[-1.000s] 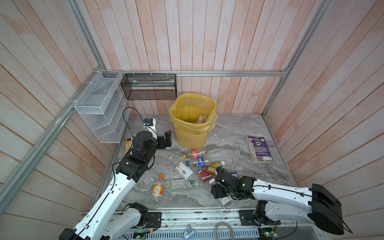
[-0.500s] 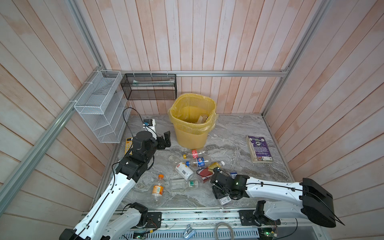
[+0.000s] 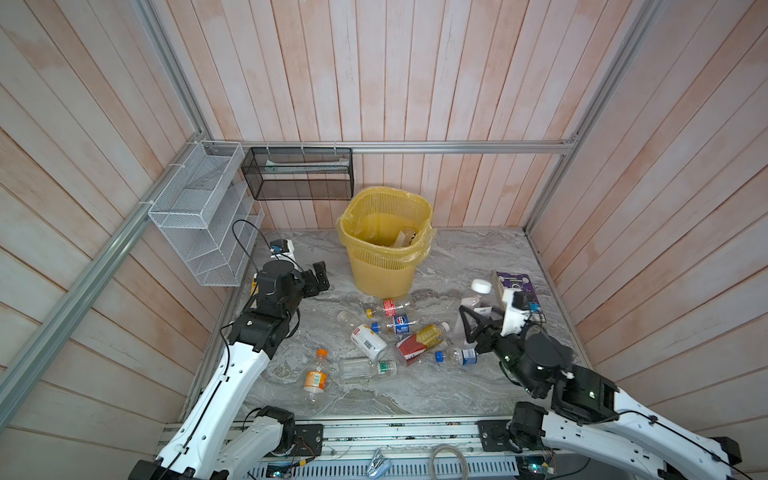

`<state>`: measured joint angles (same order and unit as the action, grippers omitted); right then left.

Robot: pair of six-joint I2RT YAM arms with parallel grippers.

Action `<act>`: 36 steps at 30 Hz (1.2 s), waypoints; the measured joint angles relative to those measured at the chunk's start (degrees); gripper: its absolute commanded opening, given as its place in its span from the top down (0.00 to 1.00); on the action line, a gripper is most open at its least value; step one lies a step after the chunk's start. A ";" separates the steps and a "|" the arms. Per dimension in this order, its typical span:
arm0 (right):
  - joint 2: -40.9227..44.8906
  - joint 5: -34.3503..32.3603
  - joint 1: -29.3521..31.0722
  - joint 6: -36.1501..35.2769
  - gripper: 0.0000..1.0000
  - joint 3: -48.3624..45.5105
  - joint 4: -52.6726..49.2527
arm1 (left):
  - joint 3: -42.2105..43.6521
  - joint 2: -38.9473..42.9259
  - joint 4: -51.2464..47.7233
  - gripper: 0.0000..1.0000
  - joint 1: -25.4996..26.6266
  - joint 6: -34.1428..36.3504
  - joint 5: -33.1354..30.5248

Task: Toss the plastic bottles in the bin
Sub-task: 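Grasp the white-capped clear bottle with the right gripper while the left gripper withdraws, then lift the white-capped bottle with the right gripper and release it over the bin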

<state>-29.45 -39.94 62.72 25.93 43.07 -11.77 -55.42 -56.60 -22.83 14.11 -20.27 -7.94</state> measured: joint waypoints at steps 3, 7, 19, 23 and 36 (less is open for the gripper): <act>-1.66 -2.75 -1.25 -10.16 0.60 4.33 10.38 | 0.90 -0.55 -0.66 0.00 -0.70 -1.03 0.44; -12.24 -0.70 -5.38 -20.09 0.60 16.46 18.40 | 1.79 -0.72 -1.27 0.00 -0.70 -2.12 1.42; -62.05 35.80 -28.87 -16.20 0.37 57.68 11.76 | 3.56 -0.59 -2.43 0.00 -0.72 -4.42 3.21; -72.32 40.92 -28.89 -15.85 0.00 64.65 1.38 | 3.56 -0.46 -4.26 0.00 -0.72 -4.37 3.04; -55.87 40.26 -33.14 -16.02 0.00 59.87 -1.55 | 3.23 1.57 -8.41 0.00 -0.72 -4.42 1.70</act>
<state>-85.32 0.32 29.58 9.91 102.94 -13.32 -52.18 -55.02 -31.24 13.39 -24.69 -6.24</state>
